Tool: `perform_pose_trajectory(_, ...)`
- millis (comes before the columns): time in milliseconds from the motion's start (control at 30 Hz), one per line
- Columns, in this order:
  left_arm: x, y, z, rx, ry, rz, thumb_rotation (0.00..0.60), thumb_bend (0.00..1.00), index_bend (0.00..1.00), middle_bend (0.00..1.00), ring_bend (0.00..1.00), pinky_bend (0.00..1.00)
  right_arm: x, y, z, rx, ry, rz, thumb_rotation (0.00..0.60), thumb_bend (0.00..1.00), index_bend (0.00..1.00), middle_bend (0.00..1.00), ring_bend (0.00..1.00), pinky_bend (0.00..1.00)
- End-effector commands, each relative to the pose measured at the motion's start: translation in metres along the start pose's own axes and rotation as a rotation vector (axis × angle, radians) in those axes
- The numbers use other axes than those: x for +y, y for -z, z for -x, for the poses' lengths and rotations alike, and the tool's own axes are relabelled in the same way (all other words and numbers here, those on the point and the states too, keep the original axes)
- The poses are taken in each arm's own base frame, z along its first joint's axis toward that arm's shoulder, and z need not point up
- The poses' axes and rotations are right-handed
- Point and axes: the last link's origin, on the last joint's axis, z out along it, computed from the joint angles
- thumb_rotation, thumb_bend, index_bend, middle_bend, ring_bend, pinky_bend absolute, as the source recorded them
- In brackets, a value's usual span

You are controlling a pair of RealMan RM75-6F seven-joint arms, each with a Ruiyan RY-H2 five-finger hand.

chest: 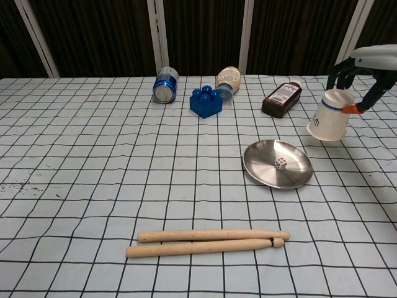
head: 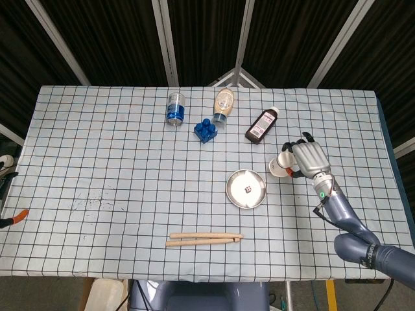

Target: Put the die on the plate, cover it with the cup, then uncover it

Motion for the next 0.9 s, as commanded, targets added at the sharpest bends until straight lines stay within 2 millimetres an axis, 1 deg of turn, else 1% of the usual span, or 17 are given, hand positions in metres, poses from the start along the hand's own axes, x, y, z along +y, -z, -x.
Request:
perform_pose_trajectory(33,-0.001,0.0,0.0,-0.002,0.005,0.003,0.6,0.22,0.19,0.0,0.0,0.06,-0.014,0.018,-0.008,0.023,0.019,-0.034,0.6,0.42,0.5,0.44,0.29,0.09)
perform_pose_trajectory(100,-0.001,-0.001,0.0,-0.007,0.01,0.004,0.6,0.22,0.19,0.0,0.0,0.06,-0.024,0.029,-0.007,0.026,0.023,-0.056,0.6,0.42,0.5,0.44,0.29,0.09)
perform_pose_trajectory(133,-0.001,-0.001,0.0,-0.009,0.012,0.005,0.6,0.22,0.19,0.0,0.0,0.06,-0.032,0.035,-0.005,0.025,0.023,-0.073,0.6,0.42,0.5,0.44,0.29,0.09)
perform_pose_trajectory(267,0.0,-0.003,0.001,-0.018,0.015,0.013,0.6,0.22,0.19,0.0,0.0,0.06,-0.056,0.049,0.001,0.012,0.027,-0.114,0.6,0.43,0.5,0.44,0.29,0.09)
perform_pose_trajectory(400,0.001,-0.004,0.002,-0.02,0.017,0.018,0.6,0.22,0.19,0.0,0.0,0.06,-0.078,0.054,0.008,-0.015,0.01,-0.155,0.6,0.43,0.5,0.44,0.29,0.09)
perform_pose_trajectory(500,0.001,-0.004,0.001,-0.015,0.019,0.019,0.6,0.22,0.19,0.0,0.0,0.06,-0.089,0.053,0.013,-0.025,0.001,-0.176,0.6,0.43,0.5,0.44,0.29,0.09)
perform_pose_trajectory(700,0.0,-0.004,-0.001,-0.005,0.025,0.02,0.6,0.22,0.19,0.0,0.0,0.06,-0.099,0.045,0.021,-0.041,-0.005,-0.193,0.6,0.43,0.5,0.44,0.29,0.09)
perform_pose_trajectory(900,-0.001,-0.004,-0.001,-0.003,0.024,0.019,0.6,0.22,0.19,0.0,0.0,0.06,-0.101,0.036,0.026,-0.051,-0.012,-0.192,0.6,0.44,0.5,0.44,0.29,0.09)
